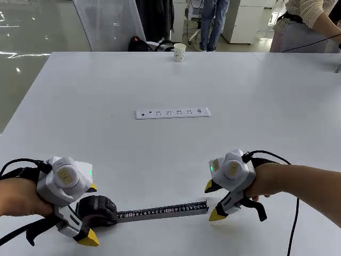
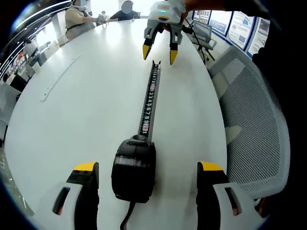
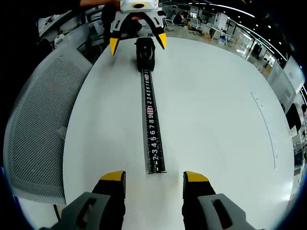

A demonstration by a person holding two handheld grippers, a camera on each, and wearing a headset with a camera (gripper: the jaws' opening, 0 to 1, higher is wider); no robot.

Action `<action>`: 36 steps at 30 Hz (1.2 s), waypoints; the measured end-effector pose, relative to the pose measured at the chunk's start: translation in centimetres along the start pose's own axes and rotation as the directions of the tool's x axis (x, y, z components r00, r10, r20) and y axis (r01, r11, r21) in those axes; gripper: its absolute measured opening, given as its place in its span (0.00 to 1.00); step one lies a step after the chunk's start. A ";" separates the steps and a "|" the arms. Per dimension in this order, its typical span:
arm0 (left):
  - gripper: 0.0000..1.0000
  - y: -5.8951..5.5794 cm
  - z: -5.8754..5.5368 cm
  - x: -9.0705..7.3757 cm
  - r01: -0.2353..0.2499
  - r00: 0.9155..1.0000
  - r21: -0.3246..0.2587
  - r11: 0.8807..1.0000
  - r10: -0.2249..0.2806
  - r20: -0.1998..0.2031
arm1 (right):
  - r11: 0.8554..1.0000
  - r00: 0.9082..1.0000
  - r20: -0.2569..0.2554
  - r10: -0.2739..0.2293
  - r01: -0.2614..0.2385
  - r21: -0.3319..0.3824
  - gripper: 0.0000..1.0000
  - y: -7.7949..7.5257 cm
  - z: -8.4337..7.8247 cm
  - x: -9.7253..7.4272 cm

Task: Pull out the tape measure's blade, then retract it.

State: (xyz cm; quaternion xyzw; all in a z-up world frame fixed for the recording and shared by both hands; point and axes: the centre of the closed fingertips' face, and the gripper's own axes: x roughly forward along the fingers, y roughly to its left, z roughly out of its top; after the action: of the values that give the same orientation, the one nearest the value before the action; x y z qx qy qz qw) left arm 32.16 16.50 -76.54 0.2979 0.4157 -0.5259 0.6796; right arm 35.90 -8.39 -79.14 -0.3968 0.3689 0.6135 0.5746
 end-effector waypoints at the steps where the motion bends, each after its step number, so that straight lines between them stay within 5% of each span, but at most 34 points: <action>1: 0.82 -0.1 0.0 -0.1 0.001 1.000 -0.002 1.000 -0.001 0.000 | 1.000 1.000 -0.002 0.000 0.000 0.000 0.46 0.0 -0.1 0.0; 7: 0.99 0.1 0.2 -0.3 -0.018 1.000 -0.059 0.998 0.018 0.015 | 0.998 1.000 -0.010 0.013 -0.012 0.066 0.65 0.6 -0.5 0.2; 14: 0.99 0.8 0.6 -0.5 -0.048 0.997 -0.086 0.995 0.053 0.051 | 0.985 1.000 0.007 0.014 -0.015 0.172 0.99 1.0 -0.7 0.3; 17: 0.99 1.5 1.3 -0.8 -0.082 0.991 -0.116 0.990 0.094 0.099 | 0.985 1.000 0.027 0.010 -0.015 0.174 0.99 0.8 -0.5 0.3; 23: 0.99 2.3 1.2 -1.5 -0.130 0.982 -0.144 0.981 0.147 0.116 | 0.979 0.998 0.044 -0.040 0.030 0.201 0.99 0.0 -0.7 -0.2; 28: 0.99 2.3 1.4 -2.0 -0.112 0.975 -0.266 0.957 0.158 0.158 | 0.963 0.993 0.086 -0.086 0.061 0.264 0.99 -0.7 -0.5 -0.9; 36: 0.99 2.0 0.3 -1.7 -0.134 0.968 -0.303 0.944 0.189 0.162 | 0.933 0.970 0.141 -0.199 0.143 0.331 0.99 -1.5 -0.5 -2.2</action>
State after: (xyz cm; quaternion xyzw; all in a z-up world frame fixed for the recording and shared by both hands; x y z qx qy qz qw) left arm 33.95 17.61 -74.99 0.1772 0.3956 -0.4276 0.7932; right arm 37.51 -9.61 -77.37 -0.2749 0.3759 0.5253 0.7122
